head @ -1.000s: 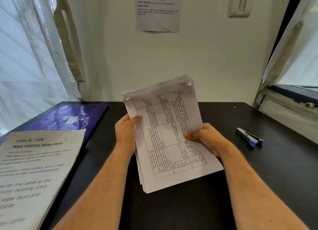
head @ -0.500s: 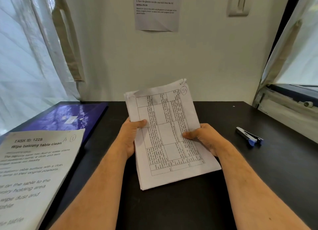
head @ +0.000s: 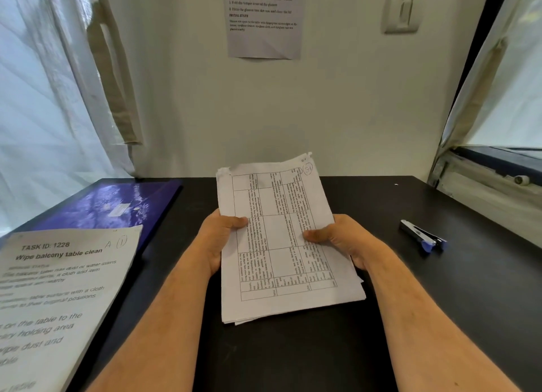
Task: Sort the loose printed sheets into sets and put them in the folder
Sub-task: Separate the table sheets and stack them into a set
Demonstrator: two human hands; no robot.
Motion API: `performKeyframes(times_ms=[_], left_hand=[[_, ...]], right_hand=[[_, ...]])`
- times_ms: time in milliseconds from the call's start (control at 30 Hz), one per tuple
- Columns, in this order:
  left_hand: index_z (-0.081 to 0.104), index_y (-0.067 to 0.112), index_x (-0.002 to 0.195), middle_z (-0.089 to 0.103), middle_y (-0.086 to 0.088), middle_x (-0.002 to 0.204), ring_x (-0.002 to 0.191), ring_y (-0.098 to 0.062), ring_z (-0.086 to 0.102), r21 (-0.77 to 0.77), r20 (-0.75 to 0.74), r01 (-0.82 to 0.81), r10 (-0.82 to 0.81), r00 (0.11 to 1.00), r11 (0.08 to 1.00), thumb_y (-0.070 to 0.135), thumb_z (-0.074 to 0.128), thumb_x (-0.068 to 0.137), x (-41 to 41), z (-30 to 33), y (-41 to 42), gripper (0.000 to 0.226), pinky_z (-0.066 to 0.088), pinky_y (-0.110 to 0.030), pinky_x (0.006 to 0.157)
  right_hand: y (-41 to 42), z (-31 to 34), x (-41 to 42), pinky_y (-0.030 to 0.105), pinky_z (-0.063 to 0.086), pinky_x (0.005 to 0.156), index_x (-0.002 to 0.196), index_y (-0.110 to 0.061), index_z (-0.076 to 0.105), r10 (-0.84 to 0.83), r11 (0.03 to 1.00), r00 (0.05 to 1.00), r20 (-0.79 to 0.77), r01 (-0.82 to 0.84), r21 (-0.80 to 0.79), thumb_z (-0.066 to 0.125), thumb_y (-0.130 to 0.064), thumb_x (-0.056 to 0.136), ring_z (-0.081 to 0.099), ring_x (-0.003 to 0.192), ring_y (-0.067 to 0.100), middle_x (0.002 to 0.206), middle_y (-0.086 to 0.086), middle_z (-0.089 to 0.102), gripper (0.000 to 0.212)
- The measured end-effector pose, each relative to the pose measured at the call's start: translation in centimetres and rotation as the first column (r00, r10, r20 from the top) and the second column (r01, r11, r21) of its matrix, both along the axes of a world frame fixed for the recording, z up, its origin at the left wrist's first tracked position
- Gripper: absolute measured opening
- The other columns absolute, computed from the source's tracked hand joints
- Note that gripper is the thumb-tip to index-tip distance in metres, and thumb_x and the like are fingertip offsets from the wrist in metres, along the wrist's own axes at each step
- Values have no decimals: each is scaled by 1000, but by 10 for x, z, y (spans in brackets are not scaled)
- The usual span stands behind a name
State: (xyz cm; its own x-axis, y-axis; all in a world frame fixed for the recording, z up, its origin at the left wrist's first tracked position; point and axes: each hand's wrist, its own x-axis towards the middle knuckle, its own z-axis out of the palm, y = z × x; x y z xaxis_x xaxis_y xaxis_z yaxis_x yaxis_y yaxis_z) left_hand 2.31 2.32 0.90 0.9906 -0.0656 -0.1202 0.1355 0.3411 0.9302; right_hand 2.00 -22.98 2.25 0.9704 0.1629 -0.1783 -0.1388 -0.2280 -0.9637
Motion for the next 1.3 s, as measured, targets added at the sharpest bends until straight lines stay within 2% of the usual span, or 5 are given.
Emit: performKeyframes(times_ms=[200,467,767,1067,1300], left_hand=[[54,11,129,70,-22,118,101,-41,69,-70,26,21,-19,999,997,-2,53,92,-3,1,5,39,60,-50,74],[56,10,130,70,-22,118,100,-40,69,-31,-69,-20,18,997,999,1,57,89,0,-2,6,43,59,-50,74],[61,7,121,74,-20,107,98,-40,72,110,-208,69,-45,977,992,6,65,92,-8,8,1,29,60,-53,75],[61,22,118,73,3,107,95,-12,73,248,613,-408,183,769,879,10,65,94,-27,31,-14,27,61,-28,74],[55,26,120,69,3,116,108,-12,68,128,774,-533,252,581,836,22,70,92,-29,51,-20,32,59,-27,84]], right_hand=[[4,4,2,46,62,77,132,-31,38,-127,991,983,134,119,61,85,-22,75,75,90,23,118,3,67,74],[7,8,-6,44,60,80,113,-16,64,-22,1000,993,115,23,-6,65,-26,95,76,85,22,97,1,78,21],[9,2,0,47,61,82,119,-23,59,-76,997,987,143,75,11,66,-21,94,76,86,19,103,0,76,25],[16,25,-16,43,61,82,116,-23,63,-120,986,924,364,67,154,67,-9,91,74,95,17,110,2,74,29],[39,31,-19,48,58,92,124,-25,56,-242,970,773,586,169,178,69,-12,91,66,112,16,121,-4,68,38]])
